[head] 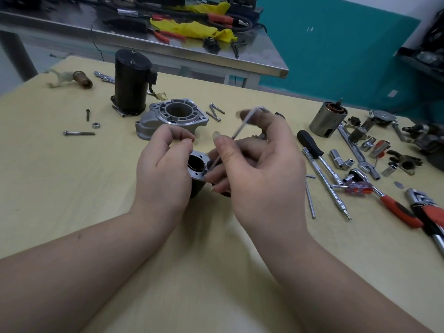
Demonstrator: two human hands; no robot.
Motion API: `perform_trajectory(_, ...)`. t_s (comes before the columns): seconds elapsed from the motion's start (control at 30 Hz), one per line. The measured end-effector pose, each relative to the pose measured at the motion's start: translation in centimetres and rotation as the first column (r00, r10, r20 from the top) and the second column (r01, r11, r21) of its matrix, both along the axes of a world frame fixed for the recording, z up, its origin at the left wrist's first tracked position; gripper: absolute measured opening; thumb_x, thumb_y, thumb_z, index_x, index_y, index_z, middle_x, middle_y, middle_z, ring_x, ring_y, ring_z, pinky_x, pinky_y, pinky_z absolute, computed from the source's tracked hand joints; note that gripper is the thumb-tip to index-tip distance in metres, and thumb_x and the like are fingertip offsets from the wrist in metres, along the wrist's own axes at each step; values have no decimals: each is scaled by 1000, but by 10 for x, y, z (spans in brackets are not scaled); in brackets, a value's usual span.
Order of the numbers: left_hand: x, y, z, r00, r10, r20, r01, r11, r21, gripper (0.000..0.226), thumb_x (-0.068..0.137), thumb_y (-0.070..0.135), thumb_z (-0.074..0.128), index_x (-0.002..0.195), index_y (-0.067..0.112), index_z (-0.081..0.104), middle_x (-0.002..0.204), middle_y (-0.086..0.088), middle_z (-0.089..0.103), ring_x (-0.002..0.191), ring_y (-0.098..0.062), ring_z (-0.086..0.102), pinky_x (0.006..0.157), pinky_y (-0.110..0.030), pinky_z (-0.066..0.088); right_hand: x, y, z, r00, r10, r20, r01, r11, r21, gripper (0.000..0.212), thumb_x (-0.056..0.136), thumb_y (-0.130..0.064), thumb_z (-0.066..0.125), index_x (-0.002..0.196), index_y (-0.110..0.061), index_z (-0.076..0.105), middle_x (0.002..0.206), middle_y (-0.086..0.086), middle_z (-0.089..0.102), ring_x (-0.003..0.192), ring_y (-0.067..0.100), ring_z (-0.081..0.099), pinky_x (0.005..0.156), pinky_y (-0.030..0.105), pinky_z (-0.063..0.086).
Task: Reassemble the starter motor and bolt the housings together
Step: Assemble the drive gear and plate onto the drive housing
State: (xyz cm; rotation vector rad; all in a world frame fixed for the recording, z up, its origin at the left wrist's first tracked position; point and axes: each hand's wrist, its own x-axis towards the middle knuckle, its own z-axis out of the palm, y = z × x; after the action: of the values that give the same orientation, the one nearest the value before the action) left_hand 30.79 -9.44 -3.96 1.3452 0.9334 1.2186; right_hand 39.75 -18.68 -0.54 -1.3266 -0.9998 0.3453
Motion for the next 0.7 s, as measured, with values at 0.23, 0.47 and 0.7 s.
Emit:
perform_trajectory(0.23, 0, -1, 2, 1000, -8, 14, 8, 1000, -19, 15, 86, 26, 57, 81, 32, 69, 79, 15, 64, 85, -14, 60, 76, -43, 49, 0, 1, -4, 994, -45, 104, 38, 997, 69, 28, 100, -19, 68, 122, -26, 53, 76, -2, 75, 64, 22, 75, 60, 47, 63)
perform_trajectory(0.47, 0, -2, 2, 1000, -11, 24, 12, 999, -36, 15, 86, 27, 57, 79, 33, 69, 75, 15, 61, 82, -15, 56, 74, -41, 45, 2, -4, -2, 998, 1, 56, -6, 995, 95, 14, 104, -21, 59, 114, -28, 52, 78, 1, 75, 63, 24, 75, 55, 34, 60)
perform_trajectory(0.7, 0, 0, -1, 1000, -5, 14, 5, 1000, 1, 17, 93, 20, 58, 83, 29, 68, 75, 17, 62, 75, -4, 55, 70, -33, 44, 1, -2, -6, 992, 14, 128, -22, 998, 66, 16, 105, -19, 56, 113, -31, 51, 79, -2, 74, 65, 22, 75, 58, 37, 62)
